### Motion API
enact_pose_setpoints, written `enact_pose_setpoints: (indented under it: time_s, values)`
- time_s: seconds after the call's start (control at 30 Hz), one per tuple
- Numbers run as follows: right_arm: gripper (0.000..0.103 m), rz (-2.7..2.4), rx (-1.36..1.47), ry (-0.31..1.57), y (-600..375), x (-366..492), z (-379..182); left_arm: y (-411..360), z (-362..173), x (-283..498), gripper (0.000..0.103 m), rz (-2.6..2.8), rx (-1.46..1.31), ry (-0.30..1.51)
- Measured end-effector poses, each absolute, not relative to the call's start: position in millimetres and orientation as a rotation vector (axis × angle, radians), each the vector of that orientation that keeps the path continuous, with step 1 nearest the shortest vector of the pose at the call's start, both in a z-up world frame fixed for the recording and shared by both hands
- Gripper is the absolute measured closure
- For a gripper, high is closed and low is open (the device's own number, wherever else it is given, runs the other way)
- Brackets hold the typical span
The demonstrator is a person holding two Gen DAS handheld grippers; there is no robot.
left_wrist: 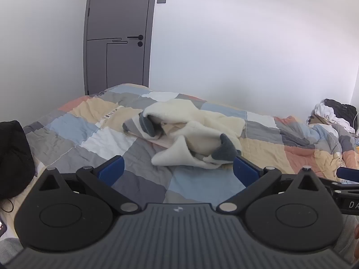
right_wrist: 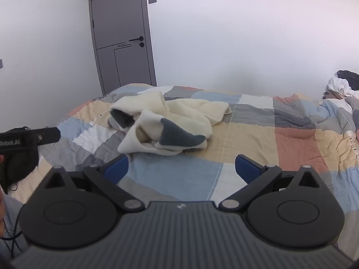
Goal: Fold large clothes
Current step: 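Move both grippers toward the crumpled cream striped sweater on the bed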
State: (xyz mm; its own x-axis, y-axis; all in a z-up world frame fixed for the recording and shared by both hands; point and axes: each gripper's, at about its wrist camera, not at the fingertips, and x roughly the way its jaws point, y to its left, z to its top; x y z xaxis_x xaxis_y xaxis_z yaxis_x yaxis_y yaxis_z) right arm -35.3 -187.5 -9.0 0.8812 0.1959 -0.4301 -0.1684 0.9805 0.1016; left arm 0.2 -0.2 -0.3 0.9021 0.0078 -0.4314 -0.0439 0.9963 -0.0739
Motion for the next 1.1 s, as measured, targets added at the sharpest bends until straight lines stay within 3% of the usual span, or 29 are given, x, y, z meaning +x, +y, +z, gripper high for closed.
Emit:
enact_pose_setpoints:
  time_s: [1.1]
  values:
    - [0.0,0.196,0.081,0.398,-200.5,-50.6,-0.1,-16.1,4.8,-9.9,0.0,0.039,-0.05,0.419]
